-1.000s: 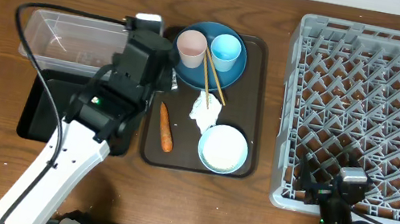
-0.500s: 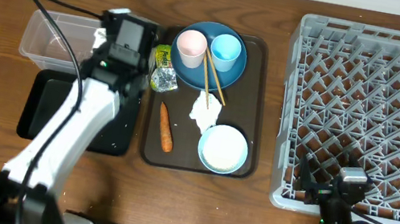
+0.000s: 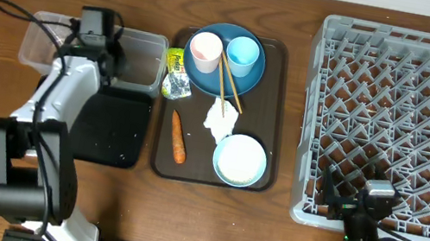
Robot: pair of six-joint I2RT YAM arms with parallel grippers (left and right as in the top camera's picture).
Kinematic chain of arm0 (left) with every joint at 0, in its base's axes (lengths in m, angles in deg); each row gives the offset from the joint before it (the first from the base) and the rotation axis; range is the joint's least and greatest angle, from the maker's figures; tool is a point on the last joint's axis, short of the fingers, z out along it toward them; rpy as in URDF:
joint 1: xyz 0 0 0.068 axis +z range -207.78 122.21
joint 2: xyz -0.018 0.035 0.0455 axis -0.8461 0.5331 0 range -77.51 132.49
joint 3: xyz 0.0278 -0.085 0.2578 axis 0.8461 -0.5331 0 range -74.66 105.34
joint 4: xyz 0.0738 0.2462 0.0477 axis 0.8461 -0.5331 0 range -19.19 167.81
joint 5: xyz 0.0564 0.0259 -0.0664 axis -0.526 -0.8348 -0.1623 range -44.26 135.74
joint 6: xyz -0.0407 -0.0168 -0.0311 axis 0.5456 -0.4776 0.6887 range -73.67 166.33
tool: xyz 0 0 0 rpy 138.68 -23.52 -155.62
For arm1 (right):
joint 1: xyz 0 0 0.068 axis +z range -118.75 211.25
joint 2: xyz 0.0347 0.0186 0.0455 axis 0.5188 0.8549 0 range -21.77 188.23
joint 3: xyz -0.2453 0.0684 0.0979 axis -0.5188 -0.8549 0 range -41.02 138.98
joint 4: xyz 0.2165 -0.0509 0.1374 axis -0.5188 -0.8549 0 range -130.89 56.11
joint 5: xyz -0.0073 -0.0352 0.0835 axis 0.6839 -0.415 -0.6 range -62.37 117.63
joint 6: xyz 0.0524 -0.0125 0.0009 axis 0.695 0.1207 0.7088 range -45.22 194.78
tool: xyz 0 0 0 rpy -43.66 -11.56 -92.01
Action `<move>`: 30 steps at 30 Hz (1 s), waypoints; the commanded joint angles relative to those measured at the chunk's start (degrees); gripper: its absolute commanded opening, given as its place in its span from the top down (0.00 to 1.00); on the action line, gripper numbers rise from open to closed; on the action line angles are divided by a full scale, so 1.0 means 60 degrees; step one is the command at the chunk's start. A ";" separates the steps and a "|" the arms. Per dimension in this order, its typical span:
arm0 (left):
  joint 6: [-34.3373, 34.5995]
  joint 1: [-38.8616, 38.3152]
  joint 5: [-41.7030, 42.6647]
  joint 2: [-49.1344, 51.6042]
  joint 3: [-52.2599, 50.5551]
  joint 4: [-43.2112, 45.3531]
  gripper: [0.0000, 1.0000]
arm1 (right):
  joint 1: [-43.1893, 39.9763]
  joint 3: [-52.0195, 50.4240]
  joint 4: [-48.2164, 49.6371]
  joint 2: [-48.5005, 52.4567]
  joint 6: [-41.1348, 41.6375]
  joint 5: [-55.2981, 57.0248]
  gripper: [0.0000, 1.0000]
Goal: Sort waste into correct bins and load items into the dishwasher rack
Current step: 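Carry the foil to the clear plastic bin and open the left gripper, then move the left gripper back to the yellow Pandan cake wrapper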
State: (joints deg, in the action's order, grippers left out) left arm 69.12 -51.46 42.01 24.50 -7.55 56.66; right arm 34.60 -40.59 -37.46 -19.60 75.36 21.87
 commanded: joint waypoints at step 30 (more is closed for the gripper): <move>-0.0503 -0.0772 0.3126 -0.2798 0.0040 -0.2004 0.38 | 0.0051 -0.0018 -0.0029 -0.0066 -0.0106 -0.0011 0.01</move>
State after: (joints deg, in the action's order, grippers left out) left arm 67.11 -53.77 60.02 8.00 -7.55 45.47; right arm 34.60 -40.59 -37.46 -19.60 75.36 21.87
